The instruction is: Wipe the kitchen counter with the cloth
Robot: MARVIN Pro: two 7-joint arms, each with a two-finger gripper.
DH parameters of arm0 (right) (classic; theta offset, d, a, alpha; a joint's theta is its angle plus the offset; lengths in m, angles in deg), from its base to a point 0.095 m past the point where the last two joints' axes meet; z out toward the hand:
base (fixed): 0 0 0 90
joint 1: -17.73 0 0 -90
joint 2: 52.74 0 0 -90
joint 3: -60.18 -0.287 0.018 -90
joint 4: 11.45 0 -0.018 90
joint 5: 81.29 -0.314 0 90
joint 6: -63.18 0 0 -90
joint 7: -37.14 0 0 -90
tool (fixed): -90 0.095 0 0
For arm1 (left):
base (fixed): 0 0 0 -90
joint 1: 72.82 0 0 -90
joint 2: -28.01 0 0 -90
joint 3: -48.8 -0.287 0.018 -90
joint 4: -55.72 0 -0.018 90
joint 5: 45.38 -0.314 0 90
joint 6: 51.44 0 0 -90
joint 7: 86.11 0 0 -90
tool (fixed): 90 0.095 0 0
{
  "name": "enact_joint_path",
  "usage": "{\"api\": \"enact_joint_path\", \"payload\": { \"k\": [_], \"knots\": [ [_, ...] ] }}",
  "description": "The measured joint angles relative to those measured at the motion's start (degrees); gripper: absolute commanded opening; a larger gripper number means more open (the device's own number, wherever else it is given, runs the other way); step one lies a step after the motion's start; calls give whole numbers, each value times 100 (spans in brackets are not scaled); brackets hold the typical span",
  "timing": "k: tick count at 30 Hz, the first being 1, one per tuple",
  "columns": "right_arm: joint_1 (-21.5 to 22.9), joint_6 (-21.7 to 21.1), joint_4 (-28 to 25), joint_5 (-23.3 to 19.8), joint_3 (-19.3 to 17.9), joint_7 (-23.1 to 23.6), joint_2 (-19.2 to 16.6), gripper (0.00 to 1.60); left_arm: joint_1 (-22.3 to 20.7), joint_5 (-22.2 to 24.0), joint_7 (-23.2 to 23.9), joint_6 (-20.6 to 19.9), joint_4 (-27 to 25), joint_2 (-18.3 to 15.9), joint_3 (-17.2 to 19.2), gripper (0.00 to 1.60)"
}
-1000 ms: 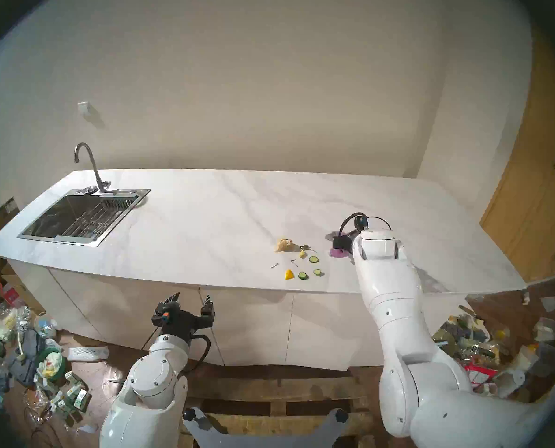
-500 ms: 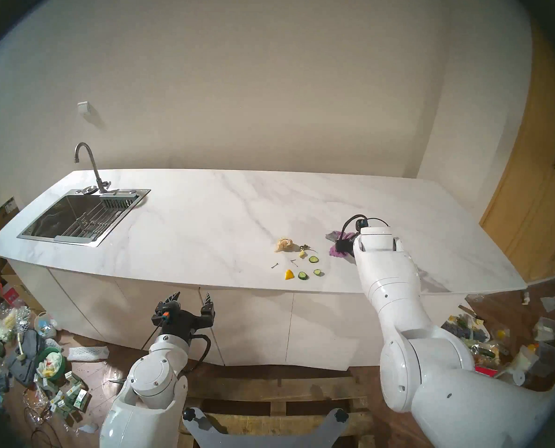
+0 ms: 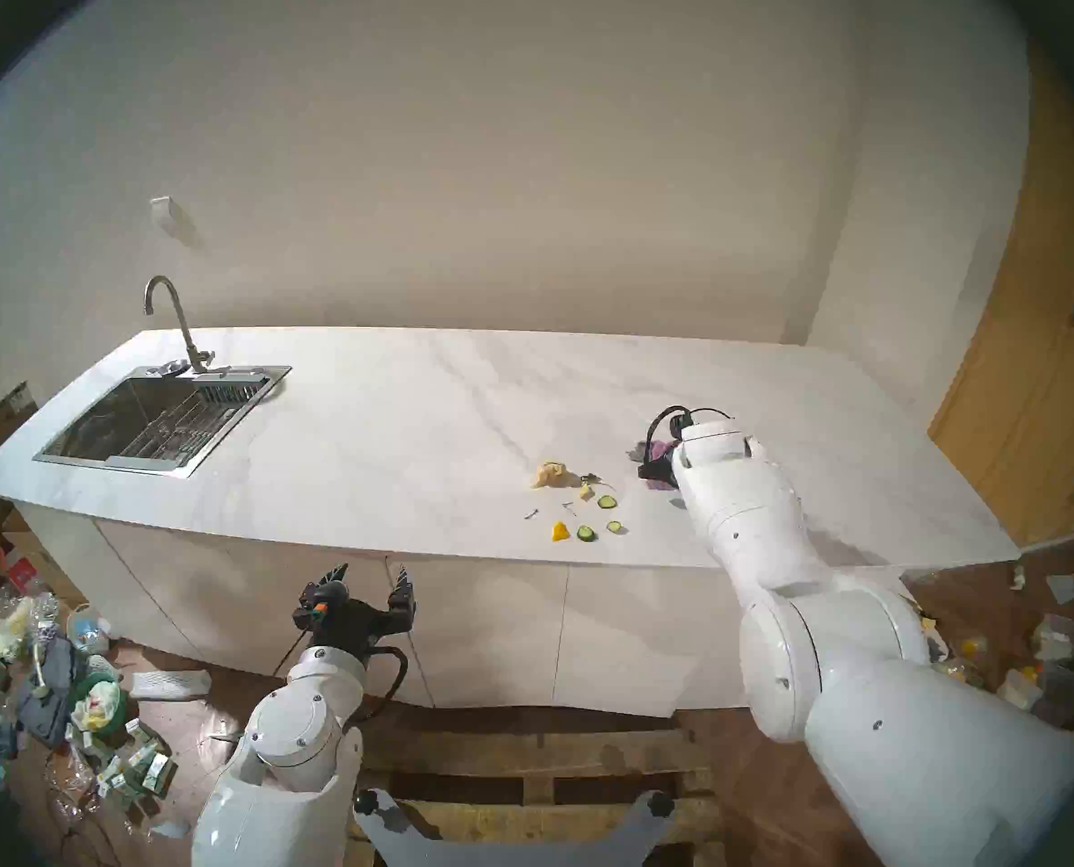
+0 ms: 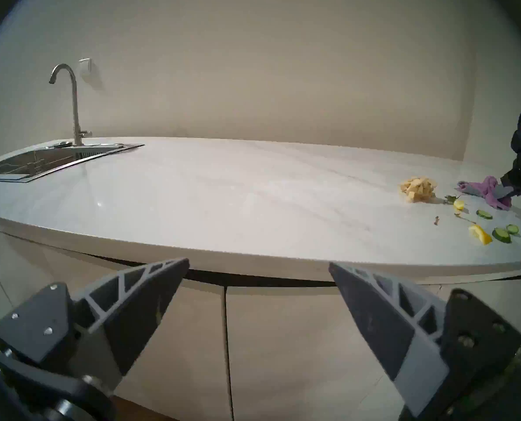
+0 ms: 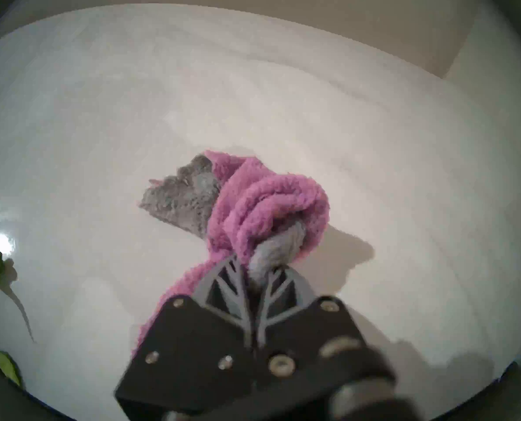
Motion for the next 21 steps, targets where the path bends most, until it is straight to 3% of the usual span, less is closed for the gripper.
{"api": "enact_joint_path", "payload": {
  "k": [8,21],
  "knots": [
    [-170,294,-291,167,196,367,-308,0,17,4,5,-1,-31,-16,-2,160],
    [-770,308,-1166,223,42,530,-855,0,19,4,-1,-1,-27,-24,-6,160]
  ]
}}
